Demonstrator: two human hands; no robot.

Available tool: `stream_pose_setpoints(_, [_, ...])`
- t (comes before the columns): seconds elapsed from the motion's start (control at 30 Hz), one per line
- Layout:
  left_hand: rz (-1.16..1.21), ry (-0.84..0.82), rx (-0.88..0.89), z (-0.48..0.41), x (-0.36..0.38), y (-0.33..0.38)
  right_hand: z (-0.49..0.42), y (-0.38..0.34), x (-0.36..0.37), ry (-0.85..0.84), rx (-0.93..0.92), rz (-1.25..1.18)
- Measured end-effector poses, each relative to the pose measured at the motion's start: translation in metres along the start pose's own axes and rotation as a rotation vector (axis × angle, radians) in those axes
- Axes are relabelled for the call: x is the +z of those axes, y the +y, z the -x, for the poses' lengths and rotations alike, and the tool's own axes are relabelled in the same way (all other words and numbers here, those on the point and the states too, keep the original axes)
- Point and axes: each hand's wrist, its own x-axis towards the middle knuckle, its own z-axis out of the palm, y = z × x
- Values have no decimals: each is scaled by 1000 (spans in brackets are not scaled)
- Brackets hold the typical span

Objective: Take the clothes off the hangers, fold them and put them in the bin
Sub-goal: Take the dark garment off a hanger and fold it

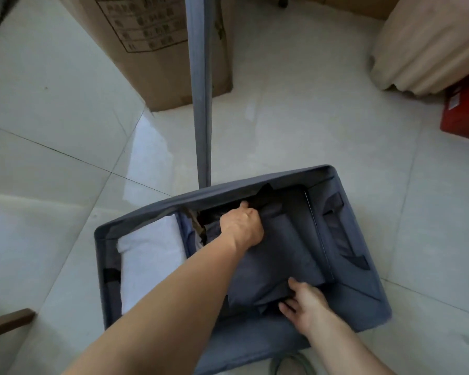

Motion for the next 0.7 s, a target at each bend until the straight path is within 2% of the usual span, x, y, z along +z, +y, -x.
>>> stream_pose_setpoints(0.2, [92,48,22,-24,20,-9,-31,8,19,-9,45,-48])
stream_pose_setpoints(0.33, [195,-37,54,-37,44,-16,-41,10,23,-17,98,51])
stream_pose_setpoints(0.43, [117,-68,69,-35,60,-23,-44,14,19,-17,118,129])
stream_pose_setpoints(0.57, [85,-49,27,-23,68,-25,-29,9,11,-29,92,189])
stream_pose_setpoints(0.7, [228,-40,8,5,56,-9,9,-10,4,-63,64,230])
